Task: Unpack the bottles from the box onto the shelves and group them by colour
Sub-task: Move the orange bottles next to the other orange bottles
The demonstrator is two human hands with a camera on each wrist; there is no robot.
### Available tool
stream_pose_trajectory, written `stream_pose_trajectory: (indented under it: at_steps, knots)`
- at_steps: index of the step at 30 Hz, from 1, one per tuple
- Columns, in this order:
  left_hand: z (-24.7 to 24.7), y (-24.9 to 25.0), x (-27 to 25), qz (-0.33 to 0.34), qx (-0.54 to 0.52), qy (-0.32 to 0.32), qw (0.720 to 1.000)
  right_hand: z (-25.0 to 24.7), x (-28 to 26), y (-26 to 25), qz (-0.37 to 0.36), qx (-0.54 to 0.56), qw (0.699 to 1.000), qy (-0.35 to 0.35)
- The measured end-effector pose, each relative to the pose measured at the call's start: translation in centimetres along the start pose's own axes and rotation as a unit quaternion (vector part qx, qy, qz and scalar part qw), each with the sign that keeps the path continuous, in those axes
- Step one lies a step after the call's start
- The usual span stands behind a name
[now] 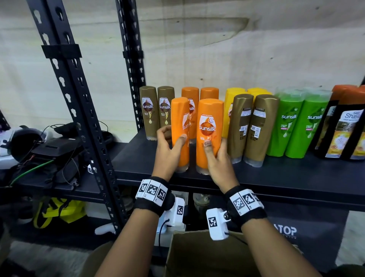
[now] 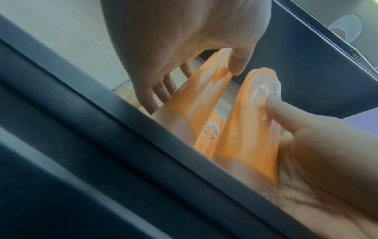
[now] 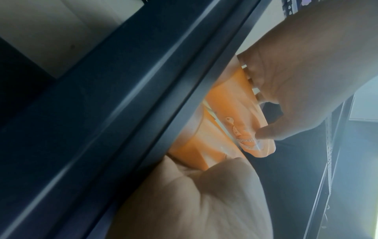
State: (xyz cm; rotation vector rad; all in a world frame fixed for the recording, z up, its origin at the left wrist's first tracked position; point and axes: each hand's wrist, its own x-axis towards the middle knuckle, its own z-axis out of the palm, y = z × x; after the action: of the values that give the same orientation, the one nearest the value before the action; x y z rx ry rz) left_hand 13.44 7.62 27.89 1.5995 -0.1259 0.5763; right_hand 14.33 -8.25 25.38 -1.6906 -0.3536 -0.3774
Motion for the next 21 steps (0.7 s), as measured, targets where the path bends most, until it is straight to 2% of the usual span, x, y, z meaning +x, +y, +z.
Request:
stream_pose_trajectory:
  at_steps: [10,21]
  knots:
    - [0.13,0.03,-0.05,-0.060,-0.039,-0.022,0.997,-0.23,-0.24,-0.78,0.012,0.009,1.000,-0.018]
    - [0.68,-0.21,0.07,-0.099,-0.103,-0.006,0.990,-0.16,-0.40,-0.80,0.009,0.001,1.000,-0.026]
